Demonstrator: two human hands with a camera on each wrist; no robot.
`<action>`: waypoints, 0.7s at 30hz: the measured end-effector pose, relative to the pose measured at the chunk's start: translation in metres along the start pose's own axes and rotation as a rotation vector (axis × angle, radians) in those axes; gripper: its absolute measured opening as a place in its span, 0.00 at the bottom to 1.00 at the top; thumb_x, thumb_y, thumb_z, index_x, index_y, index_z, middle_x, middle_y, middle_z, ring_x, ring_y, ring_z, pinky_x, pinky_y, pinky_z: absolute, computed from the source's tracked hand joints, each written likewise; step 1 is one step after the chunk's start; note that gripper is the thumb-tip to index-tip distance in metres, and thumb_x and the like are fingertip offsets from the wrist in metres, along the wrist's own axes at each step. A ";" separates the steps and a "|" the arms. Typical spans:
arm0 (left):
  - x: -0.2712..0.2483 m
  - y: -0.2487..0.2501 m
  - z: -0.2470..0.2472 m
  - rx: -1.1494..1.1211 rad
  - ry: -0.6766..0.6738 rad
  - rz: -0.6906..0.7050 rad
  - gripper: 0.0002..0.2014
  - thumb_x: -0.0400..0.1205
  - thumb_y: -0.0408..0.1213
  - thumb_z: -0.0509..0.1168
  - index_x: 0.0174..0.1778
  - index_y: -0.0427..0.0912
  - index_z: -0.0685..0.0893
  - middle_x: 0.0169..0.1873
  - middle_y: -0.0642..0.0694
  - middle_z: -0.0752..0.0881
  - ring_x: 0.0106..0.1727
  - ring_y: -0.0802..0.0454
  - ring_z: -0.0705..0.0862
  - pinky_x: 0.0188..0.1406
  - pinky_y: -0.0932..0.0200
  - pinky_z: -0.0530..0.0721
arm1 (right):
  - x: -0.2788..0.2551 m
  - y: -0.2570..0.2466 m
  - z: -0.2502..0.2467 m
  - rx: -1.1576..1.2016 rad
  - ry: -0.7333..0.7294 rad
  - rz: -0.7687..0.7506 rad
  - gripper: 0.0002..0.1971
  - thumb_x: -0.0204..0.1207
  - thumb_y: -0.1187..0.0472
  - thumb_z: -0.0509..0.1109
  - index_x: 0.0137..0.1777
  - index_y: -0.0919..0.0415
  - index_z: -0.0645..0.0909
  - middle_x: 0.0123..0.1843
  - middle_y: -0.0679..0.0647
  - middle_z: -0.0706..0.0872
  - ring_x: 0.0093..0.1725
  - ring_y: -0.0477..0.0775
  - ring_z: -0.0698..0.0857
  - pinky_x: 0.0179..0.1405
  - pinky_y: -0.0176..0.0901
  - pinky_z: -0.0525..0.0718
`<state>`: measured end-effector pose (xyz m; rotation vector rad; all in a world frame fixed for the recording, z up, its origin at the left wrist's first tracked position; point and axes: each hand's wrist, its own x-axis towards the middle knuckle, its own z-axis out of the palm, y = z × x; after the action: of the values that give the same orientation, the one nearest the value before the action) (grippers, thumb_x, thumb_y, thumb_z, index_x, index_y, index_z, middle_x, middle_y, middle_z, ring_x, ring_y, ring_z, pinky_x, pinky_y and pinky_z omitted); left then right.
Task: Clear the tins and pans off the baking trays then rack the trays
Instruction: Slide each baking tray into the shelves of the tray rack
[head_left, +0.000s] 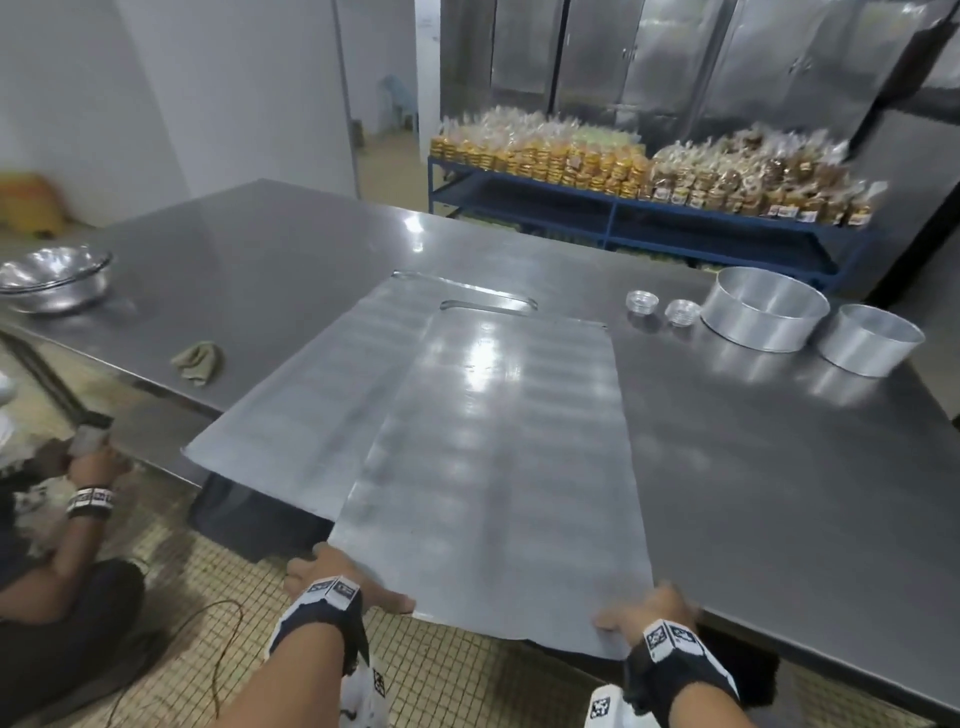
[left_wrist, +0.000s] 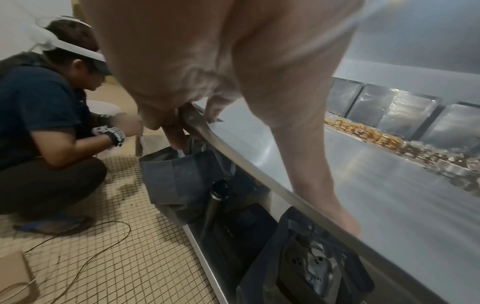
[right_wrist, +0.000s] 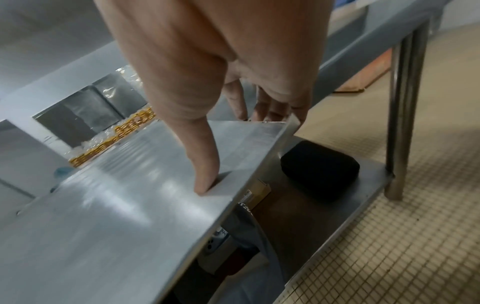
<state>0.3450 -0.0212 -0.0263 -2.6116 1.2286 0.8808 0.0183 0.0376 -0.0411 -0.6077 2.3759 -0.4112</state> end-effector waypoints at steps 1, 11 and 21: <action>0.008 -0.004 0.008 -0.022 0.016 -0.006 0.72 0.36 0.73 0.80 0.76 0.39 0.70 0.72 0.37 0.72 0.73 0.38 0.73 0.71 0.47 0.77 | 0.003 0.004 -0.001 0.035 -0.017 -0.007 0.40 0.37 0.62 0.87 0.54 0.64 0.78 0.58 0.64 0.81 0.53 0.66 0.87 0.53 0.49 0.89; 0.001 -0.046 -0.011 -0.455 -0.140 -0.077 0.36 0.60 0.39 0.88 0.58 0.31 0.77 0.60 0.36 0.86 0.55 0.39 0.84 0.61 0.49 0.83 | -0.013 0.011 -0.017 0.259 -0.176 -0.016 0.22 0.43 0.77 0.89 0.34 0.69 0.81 0.31 0.57 0.86 0.34 0.55 0.86 0.43 0.42 0.82; 0.044 -0.094 -0.071 -0.558 -0.167 -0.022 0.38 0.64 0.29 0.85 0.69 0.31 0.75 0.64 0.33 0.84 0.58 0.36 0.83 0.59 0.46 0.79 | -0.075 -0.023 0.038 0.253 -0.189 0.023 0.27 0.41 0.68 0.93 0.42 0.70 0.87 0.39 0.62 0.92 0.42 0.63 0.91 0.54 0.53 0.89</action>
<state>0.4686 -0.0123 -0.0044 -2.8546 1.0205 1.5956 0.1018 0.0524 -0.0210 -0.4795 2.1071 -0.6057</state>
